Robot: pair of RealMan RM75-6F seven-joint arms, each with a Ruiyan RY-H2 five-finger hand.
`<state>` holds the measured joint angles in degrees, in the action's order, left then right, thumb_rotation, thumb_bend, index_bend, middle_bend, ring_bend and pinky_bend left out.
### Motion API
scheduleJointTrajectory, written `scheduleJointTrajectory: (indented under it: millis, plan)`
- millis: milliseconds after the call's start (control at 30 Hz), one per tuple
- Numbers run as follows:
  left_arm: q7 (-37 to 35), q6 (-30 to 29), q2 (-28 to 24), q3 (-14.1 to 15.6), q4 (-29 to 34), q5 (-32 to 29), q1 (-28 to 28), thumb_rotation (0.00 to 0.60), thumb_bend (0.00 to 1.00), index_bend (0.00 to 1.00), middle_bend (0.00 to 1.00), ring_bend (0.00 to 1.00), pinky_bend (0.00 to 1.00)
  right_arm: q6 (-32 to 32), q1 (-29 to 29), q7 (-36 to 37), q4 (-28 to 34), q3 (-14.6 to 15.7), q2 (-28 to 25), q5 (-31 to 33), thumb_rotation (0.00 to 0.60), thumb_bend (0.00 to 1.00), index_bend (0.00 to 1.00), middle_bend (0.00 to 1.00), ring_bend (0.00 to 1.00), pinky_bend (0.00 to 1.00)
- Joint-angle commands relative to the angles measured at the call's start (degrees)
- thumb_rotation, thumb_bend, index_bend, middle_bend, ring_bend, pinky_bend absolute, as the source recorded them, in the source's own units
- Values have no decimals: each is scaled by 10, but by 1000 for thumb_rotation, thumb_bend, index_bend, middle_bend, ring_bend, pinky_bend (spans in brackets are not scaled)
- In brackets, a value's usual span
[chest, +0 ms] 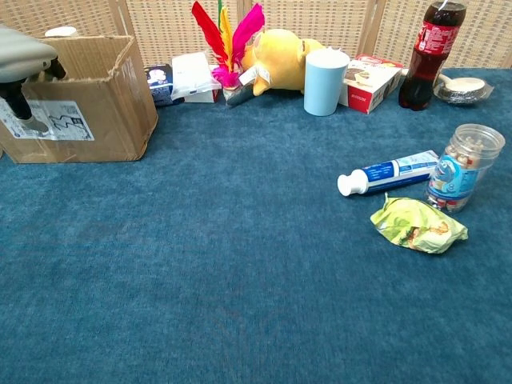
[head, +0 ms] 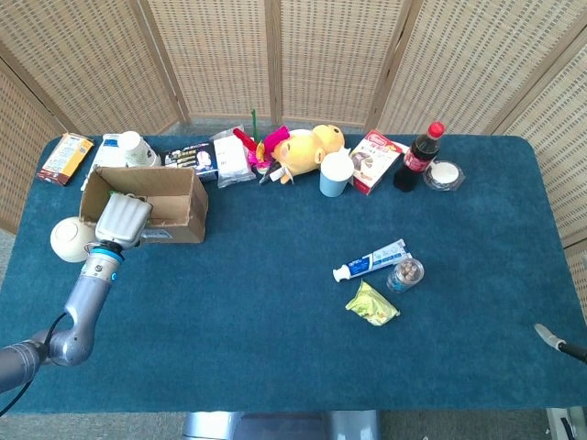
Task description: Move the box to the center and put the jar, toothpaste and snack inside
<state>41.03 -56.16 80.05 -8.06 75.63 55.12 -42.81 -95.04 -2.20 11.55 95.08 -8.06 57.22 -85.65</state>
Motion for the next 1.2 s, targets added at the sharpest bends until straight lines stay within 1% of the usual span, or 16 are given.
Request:
scheduleJointTrajectory:
  millis: [33,200,400,600,733,767,867,1000,1067,1200]
  plan:
    - [12,-5,4,5,-1,3,-2,600,267,708,681,662,894,0,0,4,0,-1,-1,1,600,0,27,0,0,32]
    - [36,-15,6,18,4,19,-6,600,344,714,700,684,908,-1,-1,13,0,0,-3,0,600,0,28,0,0,32]
    - [32,-34,3,24,11,48,-3,600,426,717,709,690,908,2,-1,24,0,2,-7,0,600,0,28,0,0,32]
    - [29,-54,-15,15,46,65,-2,600,446,718,710,690,908,4,-1,32,1,2,-10,2,600,0,27,0,0,33]
    - [45,-66,-28,4,90,61,-7,600,445,716,710,690,908,4,-2,35,2,3,-11,1,600,0,28,0,0,32]
    - [50,-69,-29,-1,100,56,-9,600,445,716,710,690,908,4,-2,36,2,3,-11,1,600,0,28,0,0,32]
    - [67,-72,-26,-26,139,12,-18,600,445,716,709,690,908,3,-3,40,3,4,-13,-1,600,0,28,0,0,33]
    - [101,-79,-13,-51,172,-38,-39,600,445,716,709,690,907,3,-3,50,3,4,-16,0,600,0,27,0,0,32]
    - [134,-86,10,-70,192,-74,-64,600,444,716,708,690,907,6,-4,63,1,3,-19,4,600,0,28,0,0,32]
    - [182,-104,46,-90,203,-140,-97,600,438,713,701,689,905,10,-3,79,-3,1,-22,9,600,0,28,0,0,33]
